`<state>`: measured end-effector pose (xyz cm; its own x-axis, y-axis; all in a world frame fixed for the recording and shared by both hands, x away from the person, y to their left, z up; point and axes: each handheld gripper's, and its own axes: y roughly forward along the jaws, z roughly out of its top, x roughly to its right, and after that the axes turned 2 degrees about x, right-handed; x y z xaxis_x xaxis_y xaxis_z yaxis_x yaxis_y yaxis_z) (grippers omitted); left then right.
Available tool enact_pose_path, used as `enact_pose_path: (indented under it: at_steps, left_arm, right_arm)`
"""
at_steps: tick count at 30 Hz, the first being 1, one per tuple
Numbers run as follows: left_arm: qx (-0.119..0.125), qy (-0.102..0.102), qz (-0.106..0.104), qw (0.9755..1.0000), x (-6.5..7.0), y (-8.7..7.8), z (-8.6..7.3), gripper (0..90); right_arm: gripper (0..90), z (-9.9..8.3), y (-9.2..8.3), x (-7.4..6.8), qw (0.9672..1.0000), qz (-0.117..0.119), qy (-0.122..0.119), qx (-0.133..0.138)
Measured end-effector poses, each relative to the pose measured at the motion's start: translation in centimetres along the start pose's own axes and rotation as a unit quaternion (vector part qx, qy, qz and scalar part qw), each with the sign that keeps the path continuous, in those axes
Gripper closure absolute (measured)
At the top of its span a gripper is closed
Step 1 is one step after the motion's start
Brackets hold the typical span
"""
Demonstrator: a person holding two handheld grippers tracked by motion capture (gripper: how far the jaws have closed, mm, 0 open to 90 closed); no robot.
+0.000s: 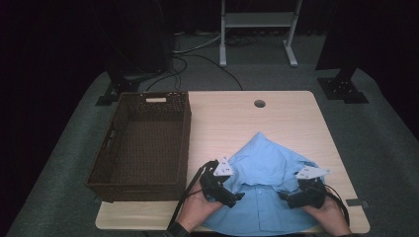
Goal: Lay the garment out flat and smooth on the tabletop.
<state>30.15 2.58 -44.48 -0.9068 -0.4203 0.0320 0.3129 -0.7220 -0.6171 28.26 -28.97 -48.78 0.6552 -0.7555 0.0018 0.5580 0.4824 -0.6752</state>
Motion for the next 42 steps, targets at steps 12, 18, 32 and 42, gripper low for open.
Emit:
enact_pose_path:
  at_steps: [12,18,32,42]
  left_arm:
    - [0.007,0.007,-0.019,0.9998,-0.1,1.6,1.0,0.0]
    - [0.006,0.030,-0.004,0.9995,0.1,2.6,1.8,5.1]
    - [0.020,0.030,-0.026,0.9990,-0.5,4.7,3.4,13.6]
    - [0.020,0.037,-0.048,0.9979,-0.9,5.9,3.7,34.0]
  right_arm:
    - [0.0,0.0,0.1,0.0,1.0000,0.001,0.000,0.001]
    - [0.0,0.3,0.4,-0.1,1.0000,0.000,0.001,0.001]
    - [0.0,1.6,1.8,-1.2,1.0000,0.008,-0.004,-0.001]
    - [0.0,1.6,1.8,-1.3,1.0000,0.008,-0.003,-0.001]
